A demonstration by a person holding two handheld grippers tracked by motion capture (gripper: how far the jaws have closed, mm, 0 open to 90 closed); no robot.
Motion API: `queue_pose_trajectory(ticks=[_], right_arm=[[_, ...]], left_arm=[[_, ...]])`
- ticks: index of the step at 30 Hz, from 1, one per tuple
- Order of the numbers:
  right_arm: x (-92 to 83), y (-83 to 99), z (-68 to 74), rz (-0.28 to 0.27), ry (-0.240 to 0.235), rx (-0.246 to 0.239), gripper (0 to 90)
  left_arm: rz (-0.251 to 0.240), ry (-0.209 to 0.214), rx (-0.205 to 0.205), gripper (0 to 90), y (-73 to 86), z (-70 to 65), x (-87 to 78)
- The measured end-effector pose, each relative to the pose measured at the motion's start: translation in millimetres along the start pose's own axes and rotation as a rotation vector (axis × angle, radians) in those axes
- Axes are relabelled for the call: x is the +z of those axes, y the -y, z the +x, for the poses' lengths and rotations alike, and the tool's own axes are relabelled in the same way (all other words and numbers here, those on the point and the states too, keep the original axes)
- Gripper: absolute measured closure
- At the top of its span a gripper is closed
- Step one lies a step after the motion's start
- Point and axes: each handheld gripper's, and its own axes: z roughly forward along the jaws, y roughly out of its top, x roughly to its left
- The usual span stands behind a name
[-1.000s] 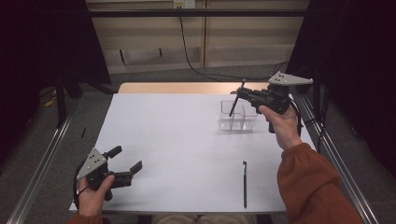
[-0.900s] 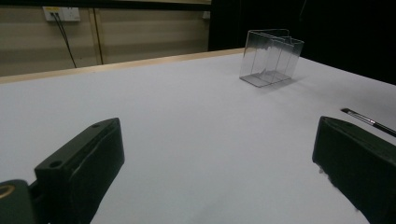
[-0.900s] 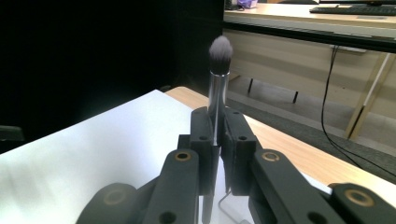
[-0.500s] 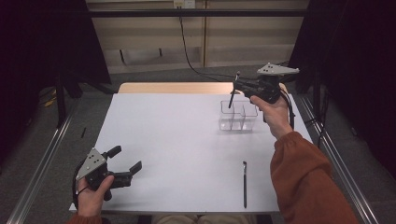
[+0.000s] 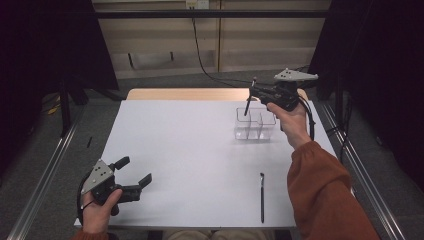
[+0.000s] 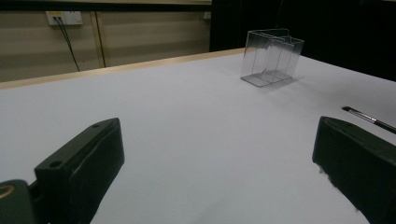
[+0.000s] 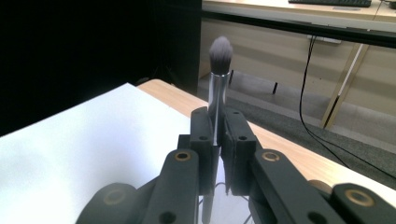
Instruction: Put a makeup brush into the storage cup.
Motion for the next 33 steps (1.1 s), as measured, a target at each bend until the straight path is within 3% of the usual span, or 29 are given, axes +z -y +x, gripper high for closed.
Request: queue_pose_trajectory(ticks=[20, 33], right_arm=[[10.9, 18.7, 0.9, 0.035, 0.005, 0.011, 84.1], [15.2, 31.4, -6.5, 0.048, 0.011, 0.038, 84.2]], left_arm=[[0.021, 0.004, 0.016, 2.3, 0.9, 1.6, 1.5], [0.02, -0.005, 0.014, 2.3, 1.4, 2.4, 1.5]])
